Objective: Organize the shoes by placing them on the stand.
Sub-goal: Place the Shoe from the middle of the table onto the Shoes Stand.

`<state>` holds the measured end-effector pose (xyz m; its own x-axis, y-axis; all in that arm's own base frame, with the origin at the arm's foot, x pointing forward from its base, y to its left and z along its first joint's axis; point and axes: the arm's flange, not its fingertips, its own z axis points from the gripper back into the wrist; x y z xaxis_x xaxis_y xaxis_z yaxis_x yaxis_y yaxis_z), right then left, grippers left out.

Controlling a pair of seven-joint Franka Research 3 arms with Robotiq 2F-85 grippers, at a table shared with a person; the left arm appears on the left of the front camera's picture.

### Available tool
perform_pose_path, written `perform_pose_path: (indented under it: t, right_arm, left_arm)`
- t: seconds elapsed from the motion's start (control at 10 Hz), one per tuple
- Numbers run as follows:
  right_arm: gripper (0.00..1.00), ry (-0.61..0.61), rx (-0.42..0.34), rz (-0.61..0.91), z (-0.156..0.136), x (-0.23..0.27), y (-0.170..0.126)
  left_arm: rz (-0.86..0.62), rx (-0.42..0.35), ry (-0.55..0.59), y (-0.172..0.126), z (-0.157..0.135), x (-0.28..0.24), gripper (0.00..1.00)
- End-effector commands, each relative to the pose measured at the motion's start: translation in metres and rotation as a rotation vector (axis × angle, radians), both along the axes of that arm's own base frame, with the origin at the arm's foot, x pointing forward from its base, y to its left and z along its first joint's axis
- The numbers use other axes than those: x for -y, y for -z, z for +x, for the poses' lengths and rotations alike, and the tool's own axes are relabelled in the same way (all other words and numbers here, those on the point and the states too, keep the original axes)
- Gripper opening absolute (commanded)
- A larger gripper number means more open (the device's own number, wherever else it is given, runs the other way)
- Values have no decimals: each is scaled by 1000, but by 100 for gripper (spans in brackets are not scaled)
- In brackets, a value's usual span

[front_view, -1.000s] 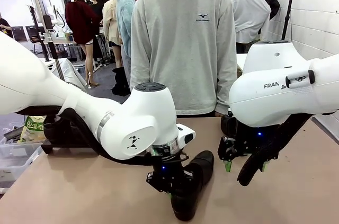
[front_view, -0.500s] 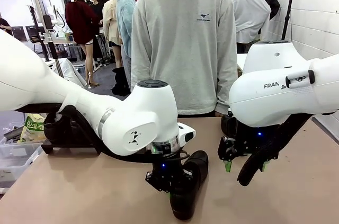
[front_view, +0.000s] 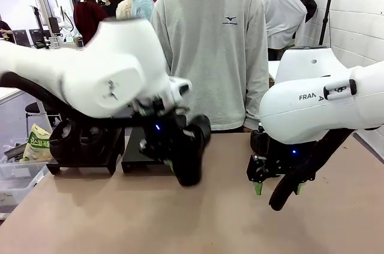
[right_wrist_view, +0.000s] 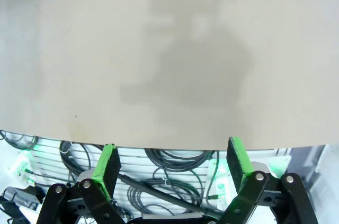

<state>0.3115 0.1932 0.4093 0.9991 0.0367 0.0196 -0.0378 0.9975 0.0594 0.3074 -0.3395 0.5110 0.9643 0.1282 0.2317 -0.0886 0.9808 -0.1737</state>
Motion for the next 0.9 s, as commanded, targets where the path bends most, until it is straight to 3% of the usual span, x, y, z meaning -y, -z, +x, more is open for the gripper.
perform_pose_path:
  t: [0.0,0.1,0.3,0.5,0.6,0.8]
  right_arm:
    - [100,-5,-6,9,0,0,-1]
    - [100,-5,-6,9,0,0,-1]
    - [100,-5,-6,9,0,0,-1]
    - [100,-5,-6,9,0,0,-1]
    - [100,-5,-6,9,0,0,-1]
    - [100,-5,-6,9,0,0,-1]
  left_arm:
    - [19,163,-102,-2,25,-46,0]
    - [-6,256,-72,1,44,-71,0]
    - [-6,330,-79,12,71,-110,0]
    - [-78,371,-125,14,76,-124,0]
    - [-112,349,-178,3,70,-130,0]
    - [-34,325,-131,16,79,-130,0]
